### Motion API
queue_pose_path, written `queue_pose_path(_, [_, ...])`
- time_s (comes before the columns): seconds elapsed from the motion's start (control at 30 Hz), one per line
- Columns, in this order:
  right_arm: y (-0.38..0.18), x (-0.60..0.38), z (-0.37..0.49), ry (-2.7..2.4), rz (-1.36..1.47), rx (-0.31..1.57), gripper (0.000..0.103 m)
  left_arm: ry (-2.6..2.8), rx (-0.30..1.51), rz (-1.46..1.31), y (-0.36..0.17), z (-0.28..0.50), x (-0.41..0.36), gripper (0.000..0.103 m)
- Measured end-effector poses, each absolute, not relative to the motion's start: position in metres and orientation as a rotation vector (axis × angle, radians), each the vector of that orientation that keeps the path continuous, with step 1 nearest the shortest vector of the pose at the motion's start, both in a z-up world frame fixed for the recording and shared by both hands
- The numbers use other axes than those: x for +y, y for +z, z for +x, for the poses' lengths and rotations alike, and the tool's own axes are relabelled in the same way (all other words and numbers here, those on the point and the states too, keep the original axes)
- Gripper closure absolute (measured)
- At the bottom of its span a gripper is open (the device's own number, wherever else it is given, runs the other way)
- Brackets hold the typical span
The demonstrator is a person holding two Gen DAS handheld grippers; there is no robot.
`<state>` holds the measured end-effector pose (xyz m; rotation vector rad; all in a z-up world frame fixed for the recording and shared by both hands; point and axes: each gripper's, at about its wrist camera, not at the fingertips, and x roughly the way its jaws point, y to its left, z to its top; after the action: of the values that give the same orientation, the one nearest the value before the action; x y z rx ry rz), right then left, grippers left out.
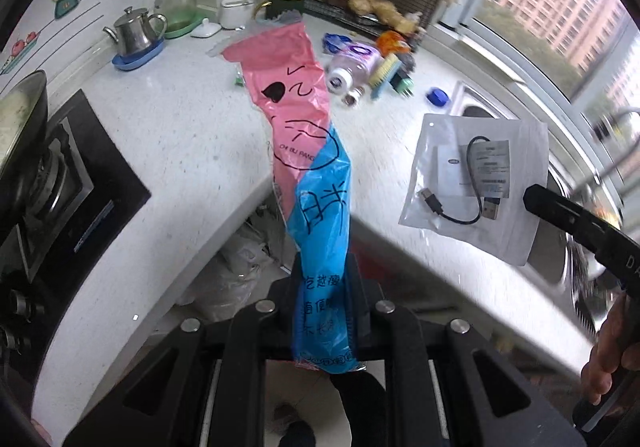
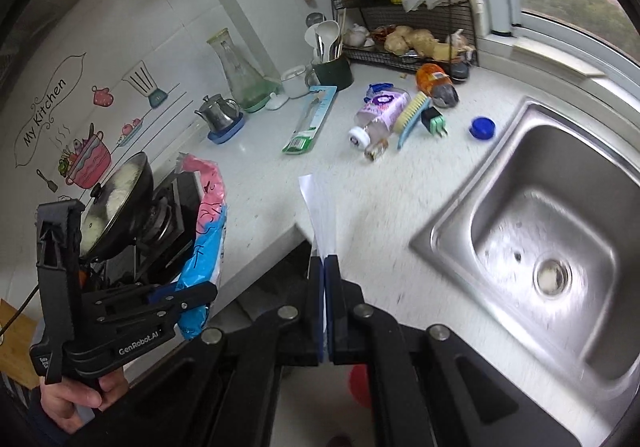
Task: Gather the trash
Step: 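Carry both bags down over the red bucket with both tools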
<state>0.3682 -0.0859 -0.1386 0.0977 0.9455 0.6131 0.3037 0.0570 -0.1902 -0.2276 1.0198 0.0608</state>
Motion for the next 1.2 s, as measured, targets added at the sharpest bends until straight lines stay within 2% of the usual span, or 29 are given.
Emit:
queue_pose_path(0.33, [-0.157, -0.087, 0.283, 0.511, 0.163, 0.979, 0.102, -0.057, 1.078, -0.172, -0.210, 0.230, 0.043, 0.089])
queue_pose_path(0.8, [-0.217, -0.083, 0.256, 0.450, 0.156, 1.112, 0.102, -0.110, 1.196, -0.178, -0.268, 0.203, 0.025, 0.089])
queue_pose_path(1.03, [-0.284, -0.081, 0.266, 0.445, 0.126, 1.204, 0.102, -0.100, 1.284, -0.203, -0.335, 0.206, 0.015, 0.089])
queue_pose_path(1.2, [-0.354, -0.079, 0.275, 0.443, 0.132, 1.296, 0.102, -0.092, 1.362, -0.223, -0.406, 0.211, 0.011, 0.089])
